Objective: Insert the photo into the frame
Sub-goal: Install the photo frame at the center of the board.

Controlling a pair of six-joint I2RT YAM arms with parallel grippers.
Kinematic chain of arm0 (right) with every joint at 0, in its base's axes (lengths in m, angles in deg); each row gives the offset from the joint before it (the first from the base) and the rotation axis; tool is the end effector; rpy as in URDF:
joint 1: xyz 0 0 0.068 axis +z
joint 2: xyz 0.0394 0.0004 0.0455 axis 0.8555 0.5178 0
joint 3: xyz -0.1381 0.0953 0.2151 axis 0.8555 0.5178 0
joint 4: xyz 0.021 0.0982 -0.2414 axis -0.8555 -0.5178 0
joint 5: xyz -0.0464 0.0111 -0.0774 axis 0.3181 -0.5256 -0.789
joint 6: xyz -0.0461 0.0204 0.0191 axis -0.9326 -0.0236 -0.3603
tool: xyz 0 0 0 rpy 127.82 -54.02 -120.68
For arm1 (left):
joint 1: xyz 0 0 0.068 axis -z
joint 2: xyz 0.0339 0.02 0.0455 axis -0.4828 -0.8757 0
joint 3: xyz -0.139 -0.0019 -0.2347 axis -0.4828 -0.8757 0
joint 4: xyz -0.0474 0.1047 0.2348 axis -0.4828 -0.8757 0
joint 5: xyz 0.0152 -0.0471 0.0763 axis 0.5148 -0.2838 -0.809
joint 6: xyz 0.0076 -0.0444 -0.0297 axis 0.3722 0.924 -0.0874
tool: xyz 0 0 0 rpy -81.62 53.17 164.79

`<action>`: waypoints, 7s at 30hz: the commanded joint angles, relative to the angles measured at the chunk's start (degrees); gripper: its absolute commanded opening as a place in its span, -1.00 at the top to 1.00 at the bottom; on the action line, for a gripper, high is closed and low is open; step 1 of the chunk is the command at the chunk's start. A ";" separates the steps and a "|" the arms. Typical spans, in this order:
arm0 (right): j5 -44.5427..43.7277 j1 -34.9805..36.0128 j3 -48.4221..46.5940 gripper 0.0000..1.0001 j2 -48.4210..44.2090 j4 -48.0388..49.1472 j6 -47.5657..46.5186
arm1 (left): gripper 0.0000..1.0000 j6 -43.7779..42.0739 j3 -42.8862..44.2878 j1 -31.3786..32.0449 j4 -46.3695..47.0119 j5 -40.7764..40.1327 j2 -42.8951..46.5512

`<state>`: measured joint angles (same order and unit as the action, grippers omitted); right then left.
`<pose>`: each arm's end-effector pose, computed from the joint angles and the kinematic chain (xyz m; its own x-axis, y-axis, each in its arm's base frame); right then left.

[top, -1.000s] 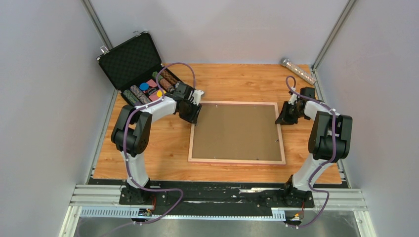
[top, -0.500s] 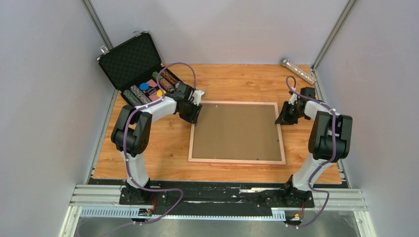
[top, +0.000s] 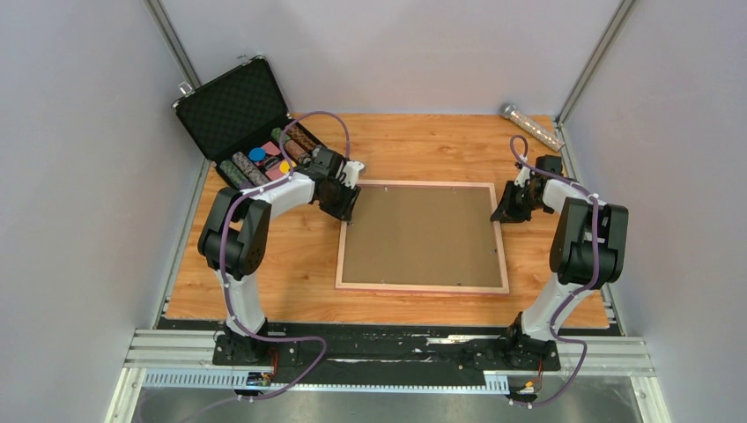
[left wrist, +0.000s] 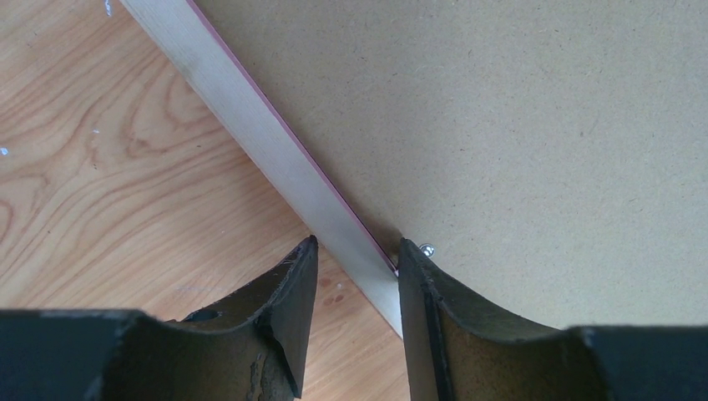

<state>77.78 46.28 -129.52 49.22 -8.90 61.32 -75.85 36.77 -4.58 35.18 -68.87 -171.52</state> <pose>0.3388 -0.0607 0.1565 -0.9221 0.1926 -0.3356 0.0570 0.9254 0.3746 0.3476 -0.1654 0.1661 -0.7836 0.4212 -0.4567 0.5403 0.8248 -0.1665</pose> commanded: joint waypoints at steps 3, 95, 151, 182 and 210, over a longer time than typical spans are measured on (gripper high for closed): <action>-2.81 -0.65 0.47 1.00 3.02 2.20 1.03 | -0.03 -0.87 -0.82 0.17 -10.49 -2.45 -1.44; 0.55 -2.93 -0.06 1.00 5.11 0.87 -0.65 | -0.27 3.32 5.26 0.84 -6.18 1.73 -3.89; 1.28 -3.42 -0.33 1.00 5.71 0.48 -0.74 | -0.34 3.08 5.76 0.58 -6.59 -0.55 -3.23; 1.28 -3.70 -0.49 1.00 5.86 0.37 -0.86 | -0.13 1.57 2.68 -1.03 -6.28 -0.52 -1.27; 1.81 -3.81 -0.71 -0.29 -4.63 0.12 -3.30 | -0.99 -0.79 1.71 -2.94 -6.88 -1.50 11.31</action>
<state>81.95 42.98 -130.57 49.37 -9.91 60.21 -74.25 39.87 -7.13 27.98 -70.21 -163.81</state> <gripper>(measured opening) 0.615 0.991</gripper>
